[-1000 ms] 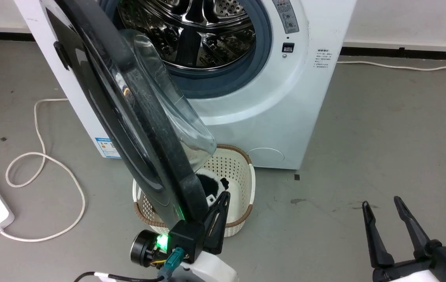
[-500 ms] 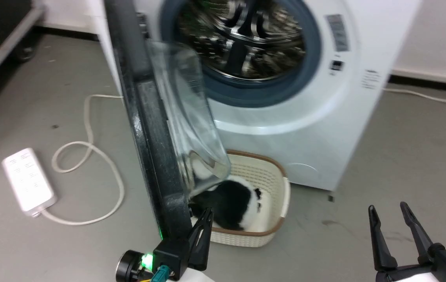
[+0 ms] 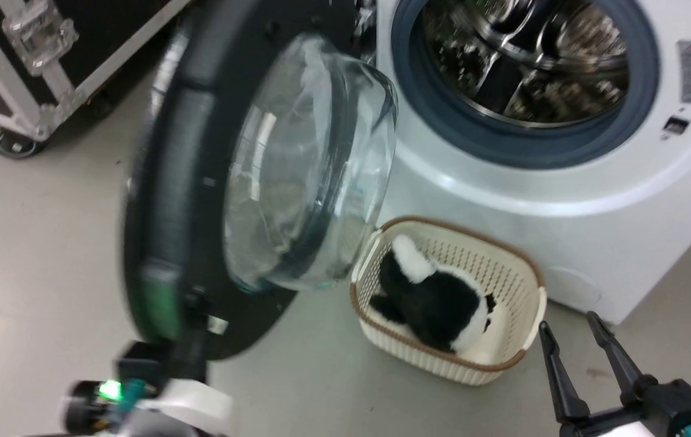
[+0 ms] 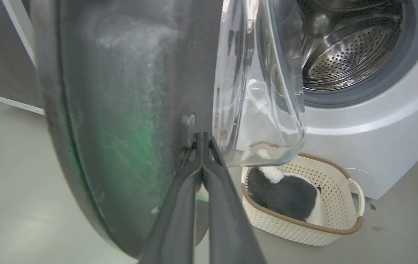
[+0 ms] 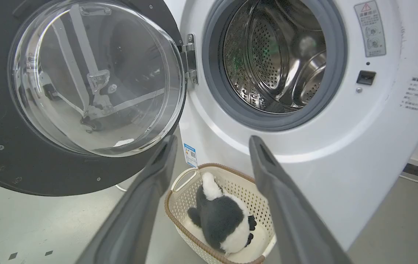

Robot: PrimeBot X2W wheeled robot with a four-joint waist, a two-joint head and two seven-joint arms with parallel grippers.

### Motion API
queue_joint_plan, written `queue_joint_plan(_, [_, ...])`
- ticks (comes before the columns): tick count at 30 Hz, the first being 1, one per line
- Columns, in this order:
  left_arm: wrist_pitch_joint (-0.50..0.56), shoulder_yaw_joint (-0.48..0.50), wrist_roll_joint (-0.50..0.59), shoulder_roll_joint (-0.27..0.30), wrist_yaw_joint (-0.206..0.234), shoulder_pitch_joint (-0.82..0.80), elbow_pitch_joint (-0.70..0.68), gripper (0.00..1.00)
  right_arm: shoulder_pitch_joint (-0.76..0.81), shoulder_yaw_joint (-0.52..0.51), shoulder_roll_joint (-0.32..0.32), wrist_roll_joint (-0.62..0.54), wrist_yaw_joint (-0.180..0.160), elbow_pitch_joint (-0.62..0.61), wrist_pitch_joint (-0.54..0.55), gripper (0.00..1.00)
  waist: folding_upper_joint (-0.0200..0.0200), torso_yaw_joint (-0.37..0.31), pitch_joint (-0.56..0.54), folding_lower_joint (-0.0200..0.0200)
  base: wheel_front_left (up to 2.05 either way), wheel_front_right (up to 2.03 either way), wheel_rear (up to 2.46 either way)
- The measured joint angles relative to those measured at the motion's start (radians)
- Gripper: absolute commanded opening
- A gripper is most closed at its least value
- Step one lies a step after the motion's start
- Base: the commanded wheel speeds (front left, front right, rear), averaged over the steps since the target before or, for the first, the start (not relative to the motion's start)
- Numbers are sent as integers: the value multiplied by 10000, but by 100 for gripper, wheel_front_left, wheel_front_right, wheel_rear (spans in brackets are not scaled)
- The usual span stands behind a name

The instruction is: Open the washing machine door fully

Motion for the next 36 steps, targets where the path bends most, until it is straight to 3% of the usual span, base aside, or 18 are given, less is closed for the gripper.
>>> queue_joint_plan(11, [-451,2090,-1014,1235,92,-1094,1338,0,-459,121,-33,-639,0,6,0,100,0,-155,1309,1,0,0,0])
queue_joint_plan(22, [-782,3450,-1948,2525,-500,-2887,4057,0,-798,-38,-407,-767,0,-211,10,100,0,-913,2330,2,0,0,0])
queue_joint_plan(30, [-1212,3392,-1818,2685,-901,-3452,5101,0,-796,-102,-395,-796,0,-205,15,100,0,-1165,2384,1,0,0,0])
queue_joint_plan(36, [-1340,3212,-1285,2629,-978,-3389,4414,0,-798,-368,-364,-771,0,-132,12,100,0,-1286,1934,-1,0,0,0])
